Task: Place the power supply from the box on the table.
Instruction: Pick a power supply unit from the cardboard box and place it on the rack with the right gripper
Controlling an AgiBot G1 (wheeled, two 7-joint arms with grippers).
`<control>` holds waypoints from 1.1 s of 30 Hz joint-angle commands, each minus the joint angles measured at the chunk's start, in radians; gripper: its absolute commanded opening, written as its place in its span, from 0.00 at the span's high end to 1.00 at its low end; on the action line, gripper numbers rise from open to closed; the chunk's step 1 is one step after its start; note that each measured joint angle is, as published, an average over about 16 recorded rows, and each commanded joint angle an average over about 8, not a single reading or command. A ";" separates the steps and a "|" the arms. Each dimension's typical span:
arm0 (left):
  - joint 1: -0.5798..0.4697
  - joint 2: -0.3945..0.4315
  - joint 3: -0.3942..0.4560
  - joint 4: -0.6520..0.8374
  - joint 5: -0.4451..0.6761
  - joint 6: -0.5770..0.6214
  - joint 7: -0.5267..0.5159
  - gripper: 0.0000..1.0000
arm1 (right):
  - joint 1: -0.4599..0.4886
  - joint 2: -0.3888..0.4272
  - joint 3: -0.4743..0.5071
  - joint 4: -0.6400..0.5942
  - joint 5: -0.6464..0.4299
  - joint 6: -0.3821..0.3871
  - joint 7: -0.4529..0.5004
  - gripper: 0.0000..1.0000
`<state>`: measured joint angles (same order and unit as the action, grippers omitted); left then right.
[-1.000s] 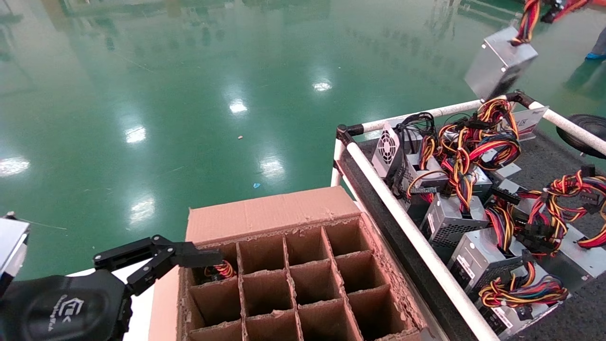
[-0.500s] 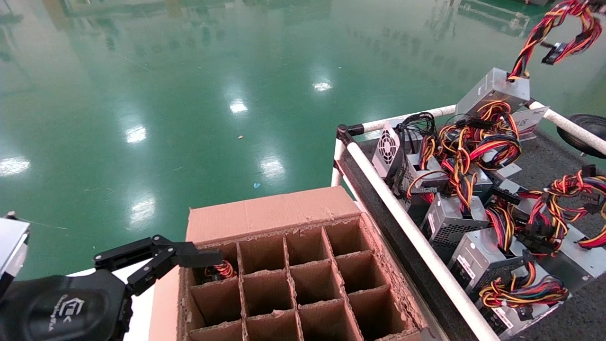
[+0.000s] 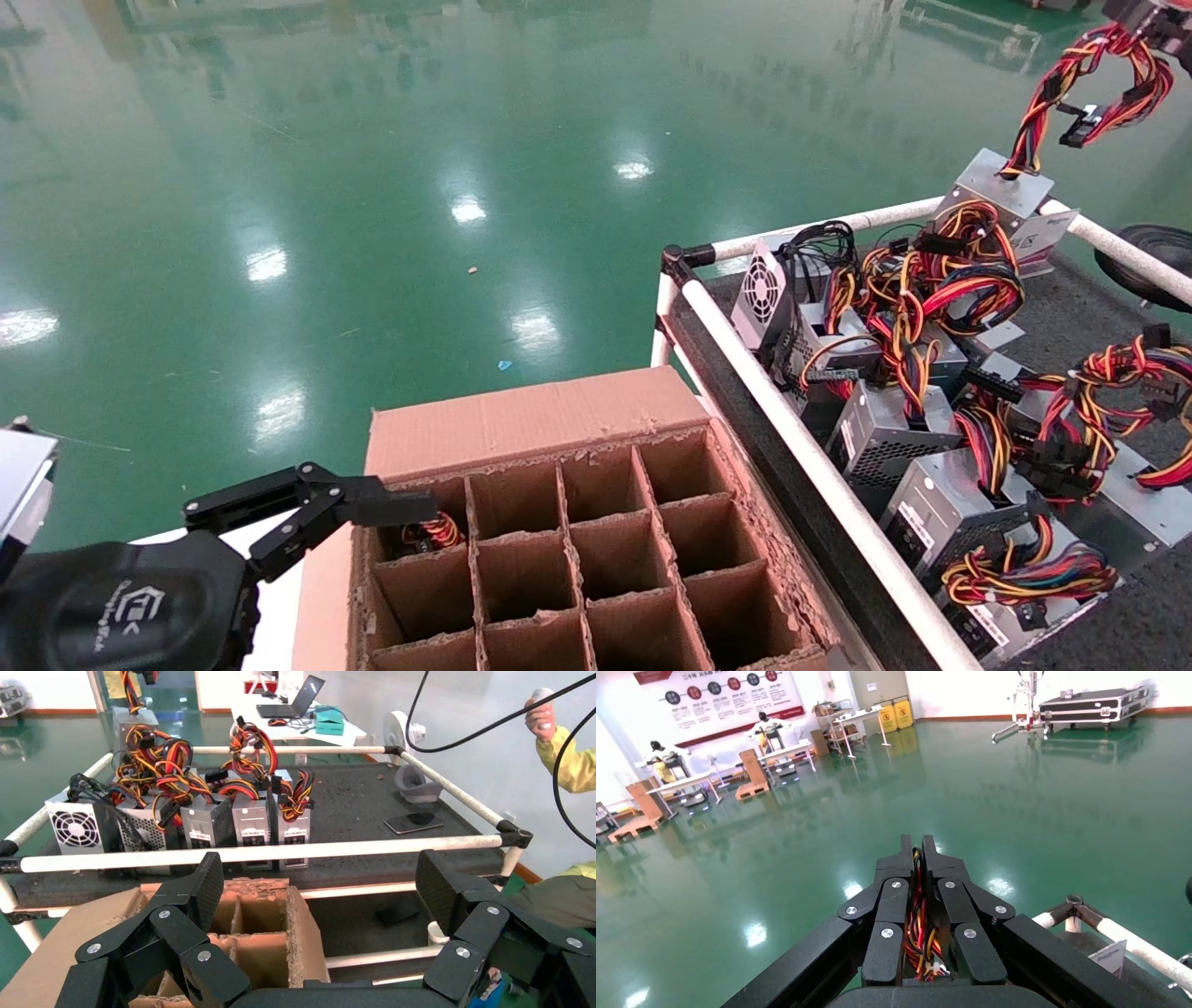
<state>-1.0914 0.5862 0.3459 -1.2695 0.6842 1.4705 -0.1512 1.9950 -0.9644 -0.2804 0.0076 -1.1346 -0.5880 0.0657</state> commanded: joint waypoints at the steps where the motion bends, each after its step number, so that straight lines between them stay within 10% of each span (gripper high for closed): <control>1: 0.000 0.000 0.000 0.000 0.000 0.000 0.000 0.00 | -0.005 -0.001 0.000 -0.001 0.000 0.000 -0.006 1.00; 33: 0.000 0.000 0.001 0.000 0.000 0.000 0.000 0.00 | -0.119 -0.103 0.021 -0.010 0.030 0.024 -0.052 1.00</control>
<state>-1.0916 0.5860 0.3465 -1.2695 0.6838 1.4703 -0.1509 1.8713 -1.0643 -0.2650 -0.0032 -1.1124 -0.5639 0.0074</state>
